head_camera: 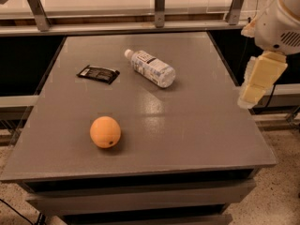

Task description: Move blue plastic bottle near orange

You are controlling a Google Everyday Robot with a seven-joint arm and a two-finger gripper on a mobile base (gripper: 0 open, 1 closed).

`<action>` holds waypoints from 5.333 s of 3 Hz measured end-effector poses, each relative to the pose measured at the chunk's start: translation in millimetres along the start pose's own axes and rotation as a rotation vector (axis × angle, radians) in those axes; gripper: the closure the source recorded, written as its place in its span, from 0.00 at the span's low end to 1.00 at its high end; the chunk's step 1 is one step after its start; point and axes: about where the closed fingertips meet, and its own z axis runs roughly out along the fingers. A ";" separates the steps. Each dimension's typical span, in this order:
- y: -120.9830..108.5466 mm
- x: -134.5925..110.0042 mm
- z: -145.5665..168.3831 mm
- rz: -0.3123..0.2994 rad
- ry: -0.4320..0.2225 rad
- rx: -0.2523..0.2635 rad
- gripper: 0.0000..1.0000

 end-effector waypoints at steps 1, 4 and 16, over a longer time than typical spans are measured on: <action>-60.7 -11.7 35.9 -0.013 0.022 0.050 0.00; -155.2 -75.6 86.4 0.086 -0.040 0.116 0.00; -91.7 -204.2 217.1 0.177 -0.015 -0.168 0.64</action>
Offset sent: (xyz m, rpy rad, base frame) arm 0.1828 0.0213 -0.0087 -0.0403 -0.1513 -0.0372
